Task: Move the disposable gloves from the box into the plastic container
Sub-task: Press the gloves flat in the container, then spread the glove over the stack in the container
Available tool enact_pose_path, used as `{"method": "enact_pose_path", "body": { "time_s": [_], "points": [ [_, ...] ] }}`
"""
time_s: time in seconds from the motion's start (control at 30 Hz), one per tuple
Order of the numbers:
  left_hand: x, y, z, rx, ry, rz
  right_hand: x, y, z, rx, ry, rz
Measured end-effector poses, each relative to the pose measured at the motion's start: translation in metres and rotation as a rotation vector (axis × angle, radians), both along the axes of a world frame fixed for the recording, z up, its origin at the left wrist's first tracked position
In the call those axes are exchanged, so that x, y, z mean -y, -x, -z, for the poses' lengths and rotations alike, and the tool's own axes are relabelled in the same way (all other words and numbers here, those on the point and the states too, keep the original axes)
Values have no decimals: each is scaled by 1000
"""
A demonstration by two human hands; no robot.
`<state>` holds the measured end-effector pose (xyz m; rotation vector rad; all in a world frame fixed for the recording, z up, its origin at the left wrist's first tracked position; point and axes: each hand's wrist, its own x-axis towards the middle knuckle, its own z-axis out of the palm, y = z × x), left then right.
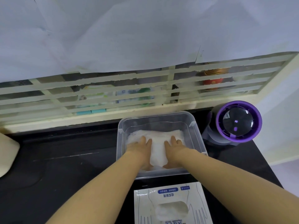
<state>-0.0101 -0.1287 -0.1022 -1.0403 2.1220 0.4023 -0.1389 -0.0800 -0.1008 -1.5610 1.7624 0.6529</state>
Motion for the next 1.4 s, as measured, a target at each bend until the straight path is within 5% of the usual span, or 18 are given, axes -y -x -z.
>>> {"method": "enact_pose_path", "body": {
  "time_s": [0.2, 0.4, 0.63, 0.77, 0.93, 1.07, 1.2, 1.4],
  "points": [
    [-1, 7, 12, 10, -33, -62, -5, 3, 8, -79, -32, -51],
    [0, 16, 19, -20, -13, 4, -4, 1, -11, -92, 274, -256],
    [6, 9, 6, -143, -5, 41, -1, 8, -2, -85, 8, -161],
    [1, -5, -32, -329, 20, -23, -6, 7, -31, -50, 182, -197],
    [-29, -37, -70, -656, 215, 18, -49, 6, -88, 307, 597, -221],
    [-73, -70, -73, -882, 267, 334, -108, 1, -79, 394, 352, -457],
    [-100, -82, -49, -640, 193, 609, -128, -3, -22, 135, 214, -697],
    [-121, -79, -17, -374, 76, 433, -122, -15, 0, 73, 420, -833]
  ]
}}
